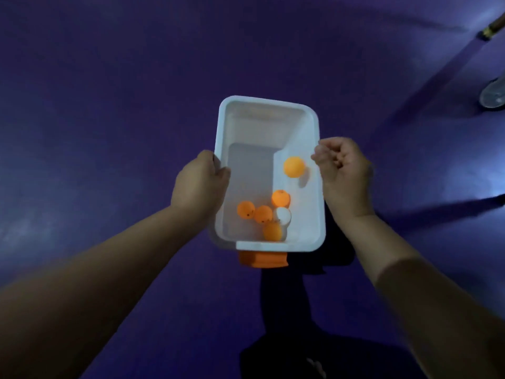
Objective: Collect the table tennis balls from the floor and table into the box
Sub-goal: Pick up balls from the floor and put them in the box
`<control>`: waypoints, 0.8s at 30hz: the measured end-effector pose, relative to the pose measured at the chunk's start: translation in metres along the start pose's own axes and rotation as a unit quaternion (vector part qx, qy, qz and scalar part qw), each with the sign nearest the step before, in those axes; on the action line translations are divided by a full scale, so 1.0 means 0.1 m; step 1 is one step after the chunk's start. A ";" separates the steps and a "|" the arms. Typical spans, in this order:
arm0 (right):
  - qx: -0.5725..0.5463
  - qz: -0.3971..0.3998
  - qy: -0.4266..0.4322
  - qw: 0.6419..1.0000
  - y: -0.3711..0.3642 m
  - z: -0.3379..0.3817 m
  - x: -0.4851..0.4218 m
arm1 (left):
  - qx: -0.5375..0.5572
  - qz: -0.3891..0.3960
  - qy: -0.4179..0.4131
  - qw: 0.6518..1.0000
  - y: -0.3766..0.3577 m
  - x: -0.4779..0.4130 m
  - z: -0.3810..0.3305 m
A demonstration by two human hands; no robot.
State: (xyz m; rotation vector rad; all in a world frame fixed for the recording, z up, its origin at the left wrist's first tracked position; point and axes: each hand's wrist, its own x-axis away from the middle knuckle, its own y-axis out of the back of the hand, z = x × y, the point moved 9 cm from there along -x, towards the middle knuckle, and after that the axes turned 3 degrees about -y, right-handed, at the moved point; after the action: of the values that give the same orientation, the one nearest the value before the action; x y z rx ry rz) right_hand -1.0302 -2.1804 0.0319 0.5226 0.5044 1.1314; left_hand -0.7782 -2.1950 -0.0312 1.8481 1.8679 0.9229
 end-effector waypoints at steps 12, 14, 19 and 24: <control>0.146 0.210 0.011 0.967 -0.45 2.73 0.70 | 0.000 -0.031 0.171 0.985 2.81 0.92 0.12; 0.156 0.255 0.002 0.954 -0.39 3.27 0.82 | 0.000 -0.032 0.184 0.982 3.33 1.09 -0.02; 0.220 0.330 0.002 0.918 -0.09 4.74 1.06 | 0.005 -0.039 0.200 0.979 4.77 1.55 -0.45; 0.243 0.378 0.022 0.893 0.18 6.23 1.40 | 0.008 -0.049 0.215 0.975 6.21 2.13 -0.82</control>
State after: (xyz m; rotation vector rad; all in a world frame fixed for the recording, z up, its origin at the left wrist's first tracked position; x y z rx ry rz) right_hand -0.6096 -2.1266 0.5095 1.2011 0.6501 1.7731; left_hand -0.3868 -2.0438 0.4808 1.6416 2.1921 1.3598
